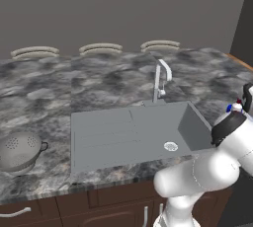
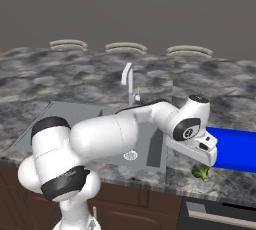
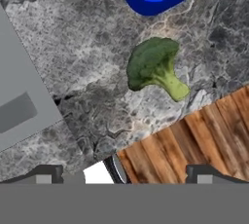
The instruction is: Pick up all produce items and place them in the sink. Turn on the sink faucet to wash them. Then turn the sink off and put them in the tray.
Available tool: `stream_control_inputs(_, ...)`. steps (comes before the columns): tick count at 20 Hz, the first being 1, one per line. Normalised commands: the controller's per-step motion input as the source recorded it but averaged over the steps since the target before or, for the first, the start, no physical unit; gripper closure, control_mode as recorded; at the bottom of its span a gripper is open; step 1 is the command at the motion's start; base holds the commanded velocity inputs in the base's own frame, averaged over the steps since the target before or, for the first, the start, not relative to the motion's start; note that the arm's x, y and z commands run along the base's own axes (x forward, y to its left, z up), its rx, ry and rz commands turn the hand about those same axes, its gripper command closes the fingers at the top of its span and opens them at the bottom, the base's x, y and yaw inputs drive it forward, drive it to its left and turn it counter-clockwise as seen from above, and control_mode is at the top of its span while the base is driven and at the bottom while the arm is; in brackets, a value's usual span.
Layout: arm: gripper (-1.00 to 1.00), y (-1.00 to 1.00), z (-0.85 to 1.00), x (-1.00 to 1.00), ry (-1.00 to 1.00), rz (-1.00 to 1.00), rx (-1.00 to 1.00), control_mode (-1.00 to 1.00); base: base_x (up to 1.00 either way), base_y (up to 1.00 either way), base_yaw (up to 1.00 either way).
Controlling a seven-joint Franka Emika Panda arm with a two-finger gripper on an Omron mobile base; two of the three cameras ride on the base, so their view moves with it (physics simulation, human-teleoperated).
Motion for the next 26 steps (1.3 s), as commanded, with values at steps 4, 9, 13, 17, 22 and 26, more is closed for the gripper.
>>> stream_control_inputs(4, -1.00, -0.19, -0.27, 0.31, -0.04, 0.00, 0.00, -1.00, 0.00, 0.00, 0.00)
stream_control_inputs(9, -1.00, -0.28, -0.30, 0.35, -0.12, 0.00, 0.00, -1.00, 0.00, 0.00, 0.00)
stream_control_inputs(13, -1.00, -0.35, -0.36, 0.27, -0.08, -0.01, 0.00, -1.00, 0.00, 0.00, 0.00)
stream_control_inputs(17, -1.00, -0.36, -0.27, 0.19, 0.00, -0.01, 0.00, -1.00, 0.00, 0.00, 0.00)
stream_control_inputs(22, -1.00, -0.36, -0.27, 0.11, 0.00, -0.01, 0.00, -1.00, 0.00, 0.00, 0.00)
stream_control_inputs(26, 1.00, -0.21, -0.27, 0.09, 0.00, 0.00, 0.00, -1.00, 0.00, 0.00, 0.00)
